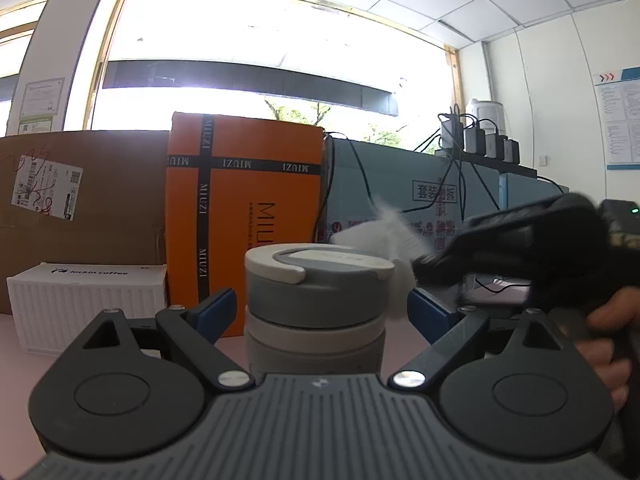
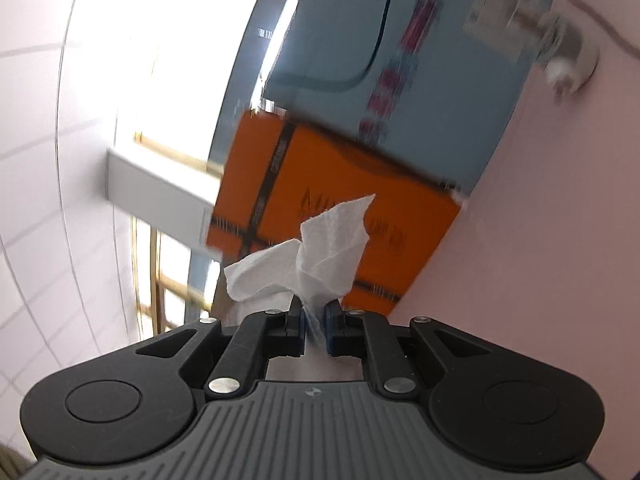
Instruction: Clean container
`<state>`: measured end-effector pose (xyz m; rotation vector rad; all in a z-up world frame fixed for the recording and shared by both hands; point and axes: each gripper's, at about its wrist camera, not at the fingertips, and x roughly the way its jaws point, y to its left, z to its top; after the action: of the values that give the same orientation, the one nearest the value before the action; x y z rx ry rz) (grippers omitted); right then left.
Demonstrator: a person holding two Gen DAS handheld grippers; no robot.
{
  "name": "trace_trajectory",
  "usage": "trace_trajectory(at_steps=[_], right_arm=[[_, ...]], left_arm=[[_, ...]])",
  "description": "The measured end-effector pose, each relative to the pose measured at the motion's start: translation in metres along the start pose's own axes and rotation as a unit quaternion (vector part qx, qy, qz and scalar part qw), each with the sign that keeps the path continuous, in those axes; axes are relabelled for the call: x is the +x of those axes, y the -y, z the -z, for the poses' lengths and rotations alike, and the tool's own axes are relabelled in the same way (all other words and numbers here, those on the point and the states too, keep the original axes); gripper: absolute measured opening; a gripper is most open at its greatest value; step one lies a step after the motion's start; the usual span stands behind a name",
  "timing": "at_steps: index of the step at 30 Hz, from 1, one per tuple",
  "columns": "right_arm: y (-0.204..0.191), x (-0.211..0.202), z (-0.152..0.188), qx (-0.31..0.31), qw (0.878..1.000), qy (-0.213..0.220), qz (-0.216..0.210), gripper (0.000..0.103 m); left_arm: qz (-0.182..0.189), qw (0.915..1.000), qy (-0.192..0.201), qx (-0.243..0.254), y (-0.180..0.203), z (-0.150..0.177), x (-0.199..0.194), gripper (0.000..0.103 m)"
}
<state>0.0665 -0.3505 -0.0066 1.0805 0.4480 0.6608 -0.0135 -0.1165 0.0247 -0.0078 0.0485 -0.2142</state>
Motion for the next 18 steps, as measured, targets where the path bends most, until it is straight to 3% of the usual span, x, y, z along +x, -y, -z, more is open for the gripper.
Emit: trace_trajectory(at_steps=[6, 18], right_arm=[[0.006, 0.003, 0.007, -0.013, 1.000, -0.005, 0.025, 0.011], [0.016, 0.010, 0.021, -0.044, 0.993, -0.032, 0.101, 0.011]], left_arm=[[0.000, 1.0000, 0.004, -0.002, -0.001, 0.002, -0.001, 0.081], [-0.001, 1.0000, -0.002, -0.004, -0.002, 0.003, 0.002, 0.080]])
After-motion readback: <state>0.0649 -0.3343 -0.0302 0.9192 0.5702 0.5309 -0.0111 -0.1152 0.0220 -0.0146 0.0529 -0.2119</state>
